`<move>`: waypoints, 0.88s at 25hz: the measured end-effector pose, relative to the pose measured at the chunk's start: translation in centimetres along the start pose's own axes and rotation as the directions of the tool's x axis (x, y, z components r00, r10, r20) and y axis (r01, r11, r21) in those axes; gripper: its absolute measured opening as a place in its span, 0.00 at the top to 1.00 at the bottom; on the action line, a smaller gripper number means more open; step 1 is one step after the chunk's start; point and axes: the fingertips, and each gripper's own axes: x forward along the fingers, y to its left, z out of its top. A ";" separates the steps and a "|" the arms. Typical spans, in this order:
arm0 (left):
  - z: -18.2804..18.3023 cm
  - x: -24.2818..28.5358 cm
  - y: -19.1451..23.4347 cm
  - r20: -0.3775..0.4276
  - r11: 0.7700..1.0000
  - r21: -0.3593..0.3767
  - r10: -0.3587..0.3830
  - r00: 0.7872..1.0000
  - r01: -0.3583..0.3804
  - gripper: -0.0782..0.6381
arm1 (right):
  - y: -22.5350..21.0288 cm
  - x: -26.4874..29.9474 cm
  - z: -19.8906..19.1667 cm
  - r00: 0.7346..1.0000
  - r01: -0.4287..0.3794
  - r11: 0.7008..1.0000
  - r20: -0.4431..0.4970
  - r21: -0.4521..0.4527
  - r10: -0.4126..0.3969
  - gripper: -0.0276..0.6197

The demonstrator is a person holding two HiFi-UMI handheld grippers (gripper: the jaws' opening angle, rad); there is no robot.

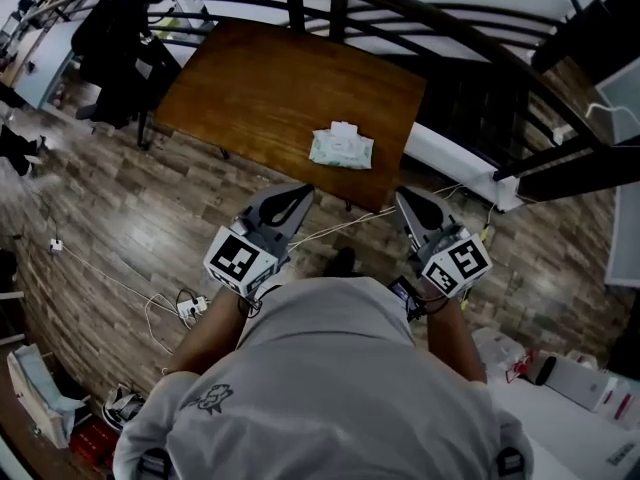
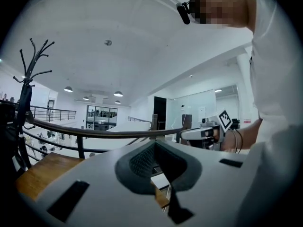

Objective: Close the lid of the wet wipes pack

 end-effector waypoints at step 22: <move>-2.0 9.5 1.7 -0.077 0.999 -0.032 0.012 0.997 -0.015 0.87 | -11.3 -1.1 0.4 0.999 0.019 0.999 0.032 0.050 -0.021 0.90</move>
